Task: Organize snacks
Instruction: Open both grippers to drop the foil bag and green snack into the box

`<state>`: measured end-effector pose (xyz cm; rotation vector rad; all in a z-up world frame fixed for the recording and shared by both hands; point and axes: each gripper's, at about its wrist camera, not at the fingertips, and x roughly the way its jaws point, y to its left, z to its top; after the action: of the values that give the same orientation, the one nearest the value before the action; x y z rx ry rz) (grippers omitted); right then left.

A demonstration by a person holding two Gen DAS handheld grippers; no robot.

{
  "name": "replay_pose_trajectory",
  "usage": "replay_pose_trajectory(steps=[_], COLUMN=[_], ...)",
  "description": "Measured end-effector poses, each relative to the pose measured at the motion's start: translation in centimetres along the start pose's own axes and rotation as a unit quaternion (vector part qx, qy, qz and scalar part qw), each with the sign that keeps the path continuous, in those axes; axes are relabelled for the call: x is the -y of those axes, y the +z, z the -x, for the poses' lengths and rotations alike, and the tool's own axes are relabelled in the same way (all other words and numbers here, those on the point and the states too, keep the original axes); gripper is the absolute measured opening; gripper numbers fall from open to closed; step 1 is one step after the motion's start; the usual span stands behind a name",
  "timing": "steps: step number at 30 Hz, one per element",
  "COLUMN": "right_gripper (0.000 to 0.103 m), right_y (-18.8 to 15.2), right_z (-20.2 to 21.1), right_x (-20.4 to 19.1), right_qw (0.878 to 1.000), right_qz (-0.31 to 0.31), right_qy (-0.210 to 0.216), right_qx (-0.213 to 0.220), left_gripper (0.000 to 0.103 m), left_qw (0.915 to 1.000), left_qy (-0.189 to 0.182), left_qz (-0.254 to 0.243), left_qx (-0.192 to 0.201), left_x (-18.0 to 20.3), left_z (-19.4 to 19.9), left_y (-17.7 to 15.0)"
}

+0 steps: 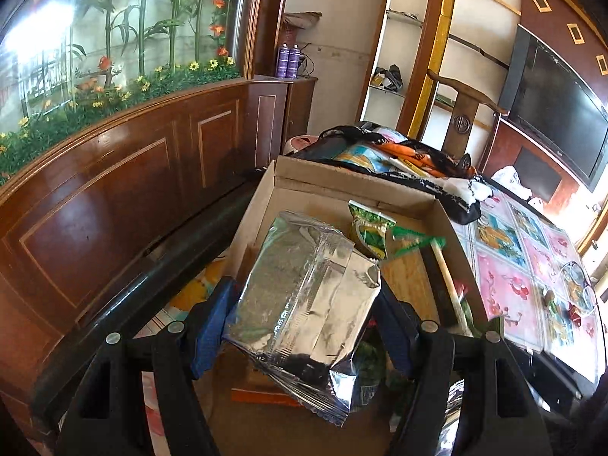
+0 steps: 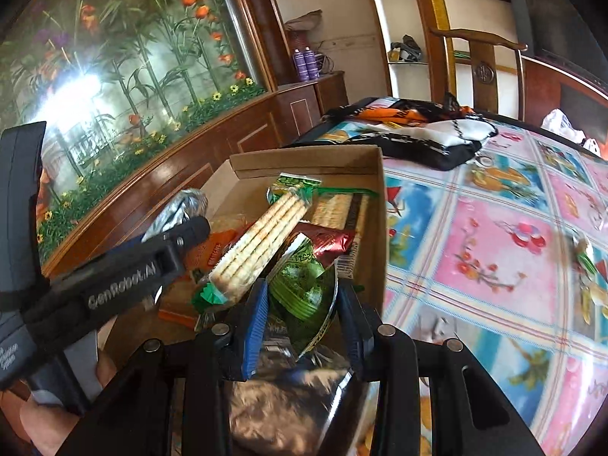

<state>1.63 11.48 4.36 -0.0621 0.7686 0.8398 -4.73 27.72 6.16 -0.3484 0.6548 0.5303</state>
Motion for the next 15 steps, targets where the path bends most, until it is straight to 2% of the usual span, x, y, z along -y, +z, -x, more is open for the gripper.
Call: replay_pose_trajectory(steps=[5,8,12,15], right_gripper=[0.040,0.041,0.044,0.051], right_y=[0.1,-0.2,-0.6,-0.9], right_z=[-1.2,-1.0,-0.7,-0.1], right_x=[0.8,1.0,0.4,0.4], right_qw=[1.000,1.000,0.999,0.999], right_qz=[-0.001,0.005,0.024,0.032], right_qy=[-0.001,0.001,-0.003,-0.008], right_qx=[-0.019,-0.019,-0.022,-0.020], left_gripper=[0.070,0.070,0.071,0.072], left_qw=[0.9999,0.9994,0.9986,0.9982], left_qy=[0.000,0.009,0.010,0.006], left_qz=[-0.014,-0.026,-0.034,-0.029], left_qx=[0.004,0.020,0.040,0.052], left_x=[0.5,1.0,1.2,1.0], left_z=[0.2,0.7,1.5,2.0], left_y=[-0.3,-0.6,-0.9,-1.2])
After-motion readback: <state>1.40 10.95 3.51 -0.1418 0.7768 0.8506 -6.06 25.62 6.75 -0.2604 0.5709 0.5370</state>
